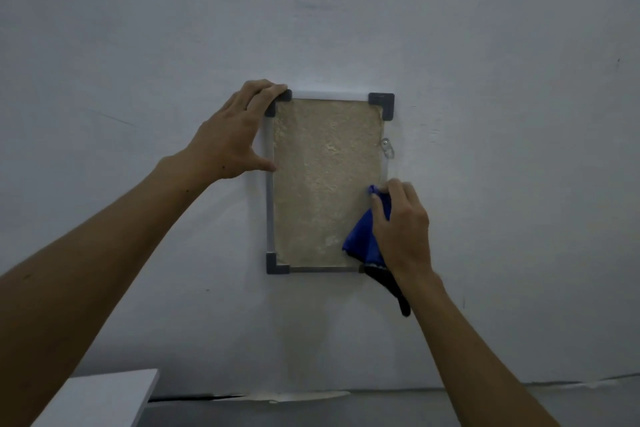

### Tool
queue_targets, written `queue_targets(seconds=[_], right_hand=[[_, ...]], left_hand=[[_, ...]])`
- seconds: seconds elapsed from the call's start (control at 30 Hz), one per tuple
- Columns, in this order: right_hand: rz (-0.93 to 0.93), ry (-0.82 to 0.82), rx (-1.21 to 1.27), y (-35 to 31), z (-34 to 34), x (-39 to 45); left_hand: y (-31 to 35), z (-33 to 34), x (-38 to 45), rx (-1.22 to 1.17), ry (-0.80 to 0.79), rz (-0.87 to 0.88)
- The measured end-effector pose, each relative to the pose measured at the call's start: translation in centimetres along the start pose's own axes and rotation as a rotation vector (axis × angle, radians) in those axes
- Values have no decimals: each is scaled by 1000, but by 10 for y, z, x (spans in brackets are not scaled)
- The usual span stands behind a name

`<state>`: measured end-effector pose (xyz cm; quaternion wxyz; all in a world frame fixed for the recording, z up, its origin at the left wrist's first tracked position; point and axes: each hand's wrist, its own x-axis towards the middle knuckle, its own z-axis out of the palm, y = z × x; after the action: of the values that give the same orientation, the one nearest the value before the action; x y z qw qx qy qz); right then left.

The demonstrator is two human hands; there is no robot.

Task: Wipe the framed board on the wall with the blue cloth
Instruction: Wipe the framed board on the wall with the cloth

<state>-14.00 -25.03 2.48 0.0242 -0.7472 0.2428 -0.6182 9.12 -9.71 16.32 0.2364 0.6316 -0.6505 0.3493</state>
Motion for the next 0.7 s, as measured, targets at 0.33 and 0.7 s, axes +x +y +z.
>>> queue_targets(seconds=[0.33, 0.7], right_hand=[[-28, -43, 2, 13, 8, -41], [-63, -94, 5, 16, 0, -43]], left_hand=[[2, -1, 0, -1, -7, -6], [4, -1, 0, 0, -16, -17]])
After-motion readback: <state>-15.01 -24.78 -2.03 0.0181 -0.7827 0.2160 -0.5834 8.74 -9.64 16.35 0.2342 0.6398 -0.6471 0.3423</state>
